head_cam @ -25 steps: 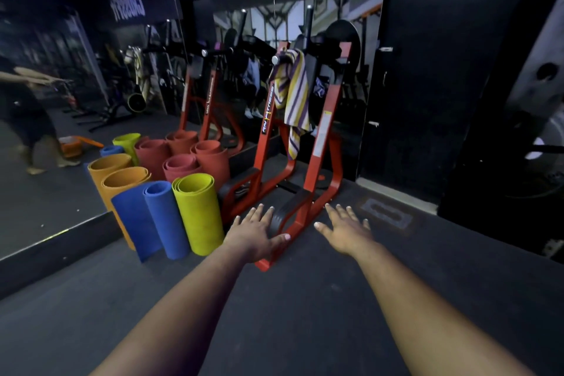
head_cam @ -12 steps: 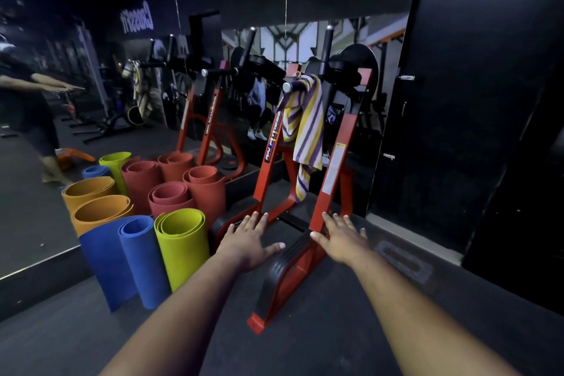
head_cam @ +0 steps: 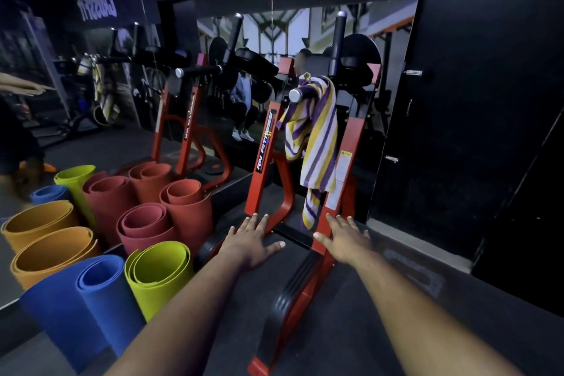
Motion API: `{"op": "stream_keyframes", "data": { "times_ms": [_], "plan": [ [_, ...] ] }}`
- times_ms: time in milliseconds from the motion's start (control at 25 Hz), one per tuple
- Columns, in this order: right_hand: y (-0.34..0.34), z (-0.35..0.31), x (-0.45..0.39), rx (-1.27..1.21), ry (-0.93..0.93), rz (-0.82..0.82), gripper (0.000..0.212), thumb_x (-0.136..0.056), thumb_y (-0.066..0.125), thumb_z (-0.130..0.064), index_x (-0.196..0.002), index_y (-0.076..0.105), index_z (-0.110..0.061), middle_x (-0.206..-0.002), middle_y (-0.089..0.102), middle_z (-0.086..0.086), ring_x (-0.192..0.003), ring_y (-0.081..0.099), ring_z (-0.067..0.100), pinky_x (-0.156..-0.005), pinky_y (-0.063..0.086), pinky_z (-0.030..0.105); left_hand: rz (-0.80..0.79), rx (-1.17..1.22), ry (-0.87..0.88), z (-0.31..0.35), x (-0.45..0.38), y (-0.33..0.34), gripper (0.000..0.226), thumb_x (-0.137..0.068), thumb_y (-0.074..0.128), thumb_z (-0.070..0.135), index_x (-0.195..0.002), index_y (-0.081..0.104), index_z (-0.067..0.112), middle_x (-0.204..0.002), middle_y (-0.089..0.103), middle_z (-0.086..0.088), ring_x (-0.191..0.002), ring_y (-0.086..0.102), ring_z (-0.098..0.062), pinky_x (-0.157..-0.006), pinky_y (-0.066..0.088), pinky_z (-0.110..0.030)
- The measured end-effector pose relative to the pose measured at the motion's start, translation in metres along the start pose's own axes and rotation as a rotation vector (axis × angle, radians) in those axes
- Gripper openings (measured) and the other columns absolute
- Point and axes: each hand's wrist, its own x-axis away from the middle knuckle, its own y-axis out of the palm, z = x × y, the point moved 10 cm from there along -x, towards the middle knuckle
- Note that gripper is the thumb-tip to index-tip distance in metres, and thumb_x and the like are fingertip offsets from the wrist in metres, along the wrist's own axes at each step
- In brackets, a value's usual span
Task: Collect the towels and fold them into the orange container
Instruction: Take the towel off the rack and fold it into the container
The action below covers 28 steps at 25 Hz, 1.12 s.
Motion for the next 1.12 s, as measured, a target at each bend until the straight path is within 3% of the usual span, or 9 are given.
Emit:
{"op": "stream_keyframes", "data": {
  "times_ms": [120, 240, 400, 640, 800, 1000, 1120],
  "plan": [
    [-0.018, -0.002, -0.062, -0.01, 0.017, 0.088, 0.067, -0.096, 0.037, -0.071, -0.152, 0.037, -0.033, -0.156, 0.043, 0.004, -0.147, 0.032, 0.029, -0.112, 0.033, 0.053, -0.007, -0.02, 0.018, -0.005, -0.058, -0.003, 0.098, -0.09, 0.036, 0.081, -0.163, -0.004, 0.03, -0.171, -0.008, -0.002, -0.158, -0.005, -0.019, -0.127, 0.003, -0.049],
    [-0.041, 0.001, -0.138, -0.072, 0.051, 0.197, 0.059, -0.096, 0.036, -0.072, -0.122, 0.062, -0.026, -0.124, 0.067, 0.008, -0.118, 0.059, 0.033, -0.091, 0.049, 0.042, 0.01, -0.031, 0.012, -0.011, -0.124, -0.008, 0.1, -0.089, 0.037, 0.082, -0.163, -0.004, 0.029, -0.171, -0.008, -0.002, -0.158, -0.004, -0.019, -0.127, 0.004, -0.049],
    [-0.082, 0.006, -0.232, -0.121, 0.107, 0.372, 0.065, -0.095, 0.038, -0.072, -0.122, 0.061, -0.017, -0.113, 0.07, 0.014, -0.104, 0.065, 0.037, -0.075, 0.05, 0.038, 0.0, -0.047, -0.017, -0.016, -0.197, -0.011, 0.1, -0.089, 0.037, 0.082, -0.163, -0.004, 0.03, -0.171, -0.009, -0.001, -0.158, -0.005, -0.019, -0.127, 0.004, -0.05],
    [-0.144, 0.018, -0.326, -0.213, 0.173, 0.55, 0.079, -0.093, 0.044, -0.074, -0.14, 0.041, -0.011, -0.125, 0.062, 0.019, -0.108, 0.064, 0.041, -0.077, 0.05, 0.043, 0.004, -0.041, -0.003, -0.015, -0.276, -0.022, 0.099, -0.089, 0.036, 0.082, -0.163, -0.005, 0.03, -0.171, -0.009, -0.002, -0.158, -0.004, -0.019, -0.127, 0.005, -0.049],
    [-0.156, 0.005, -0.343, -0.227, 0.033, 0.639, 0.035, -0.104, 0.047, -0.041, -0.116, 0.057, -0.01, -0.107, 0.068, 0.018, -0.097, 0.066, 0.042, -0.067, 0.043, 0.038, -0.003, -0.048, 0.015, -0.021, -0.303, -0.027, 0.099, -0.089, 0.036, 0.082, -0.163, -0.005, 0.03, -0.171, -0.009, -0.002, -0.158, -0.004, -0.02, -0.127, 0.005, -0.049],
    [-0.08, 0.032, -0.308, -0.173, 0.116, 0.489, 0.026, -0.106, 0.042, -0.036, -0.109, 0.056, -0.015, -0.104, 0.07, 0.02, -0.097, 0.066, 0.041, -0.069, 0.042, 0.039, -0.027, -0.047, 0.111, -0.026, -0.316, -0.02, 0.099, -0.089, 0.037, 0.082, -0.163, -0.004, 0.031, -0.171, -0.007, -0.002, -0.158, -0.003, -0.02, -0.127, 0.005, -0.05],
    [-0.014, 0.06, -0.252, -0.092, 0.279, 0.333, 0.026, -0.105, 0.04, -0.035, -0.114, 0.06, -0.02, -0.117, 0.069, 0.016, -0.109, 0.064, 0.037, -0.082, 0.048, 0.04, -0.078, -0.071, 0.211, -0.026, -0.307, -0.003, 0.098, -0.09, 0.038, 0.08, -0.163, -0.004, 0.03, -0.171, -0.007, -0.003, -0.158, -0.003, -0.02, -0.126, 0.005, -0.05]
  ]
}}
